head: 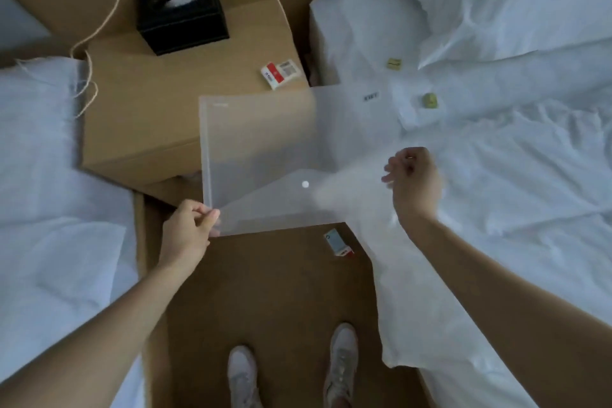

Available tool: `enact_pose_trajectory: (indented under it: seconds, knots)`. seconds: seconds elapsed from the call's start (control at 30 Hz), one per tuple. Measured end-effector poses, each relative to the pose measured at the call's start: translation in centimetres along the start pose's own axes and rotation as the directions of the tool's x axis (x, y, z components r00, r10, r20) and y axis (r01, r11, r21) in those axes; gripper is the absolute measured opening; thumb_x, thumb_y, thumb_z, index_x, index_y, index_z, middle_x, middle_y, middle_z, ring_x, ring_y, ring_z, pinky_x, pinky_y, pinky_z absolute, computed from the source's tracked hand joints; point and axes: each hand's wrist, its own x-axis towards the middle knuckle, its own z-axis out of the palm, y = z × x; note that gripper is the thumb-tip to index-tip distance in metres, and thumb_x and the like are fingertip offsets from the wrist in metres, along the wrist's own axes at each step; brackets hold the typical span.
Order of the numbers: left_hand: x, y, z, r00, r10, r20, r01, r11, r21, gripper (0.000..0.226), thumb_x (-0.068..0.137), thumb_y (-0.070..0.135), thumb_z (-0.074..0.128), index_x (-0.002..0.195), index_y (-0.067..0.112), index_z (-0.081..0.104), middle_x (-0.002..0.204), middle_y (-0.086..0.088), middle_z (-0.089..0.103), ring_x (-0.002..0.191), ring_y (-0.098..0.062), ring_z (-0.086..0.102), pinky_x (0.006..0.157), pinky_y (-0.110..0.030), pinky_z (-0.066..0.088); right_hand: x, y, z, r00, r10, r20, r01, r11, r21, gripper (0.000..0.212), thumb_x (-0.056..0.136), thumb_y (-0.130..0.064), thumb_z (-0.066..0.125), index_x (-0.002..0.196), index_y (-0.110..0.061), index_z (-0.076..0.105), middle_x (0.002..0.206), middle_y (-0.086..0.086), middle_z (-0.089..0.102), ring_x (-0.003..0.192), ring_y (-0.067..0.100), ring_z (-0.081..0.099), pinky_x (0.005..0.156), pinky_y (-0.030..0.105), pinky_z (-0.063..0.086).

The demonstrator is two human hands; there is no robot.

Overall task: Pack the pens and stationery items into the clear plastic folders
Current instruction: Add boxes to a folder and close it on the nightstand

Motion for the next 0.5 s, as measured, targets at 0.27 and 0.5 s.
enact_pose_trajectory:
  seconds: [0.27, 0.5]
  knots:
    - [-2.8, -11.6, -3.3, 0.973, -0.209, -0.099, 0.207, 0.978, -0.029, 0.013, 0.093, 0.022, 0.060, 0.096, 0.010, 0.057, 0.076, 0.002, 0.063, 0.072, -0.016, 0.062, 0.062, -0.025, 0.048, -4.7, 1.3, 10.0, 0.964, -0.081, 0.255, 0.135, 0.969, -0.205, 0.008, 0.096, -0.010, 0.050, 0.093, -0.017, 0.053, 0.083, 0.004, 0.062, 0.073, 0.015, 0.061, 0.065, 0.026, 0.052]
    - [-2.4, -19.2, -0.5, 0.945, -0.309, -0.105, 0.294, 0.946, -0.136, 0.012, 0.093, 0.024, 0.059, 0.095, 0.012, 0.057, 0.081, 0.002, 0.063, 0.074, -0.012, 0.063, 0.070, -0.036, 0.055, -7.0, 6.6, 17.0, 0.941, -0.026, 0.337, 0.135, 0.944, -0.303, 0.013, 0.096, -0.011, 0.052, 0.108, -0.013, 0.056, 0.090, -0.004, 0.059, 0.076, 0.007, 0.054, 0.060, 0.012, 0.039]
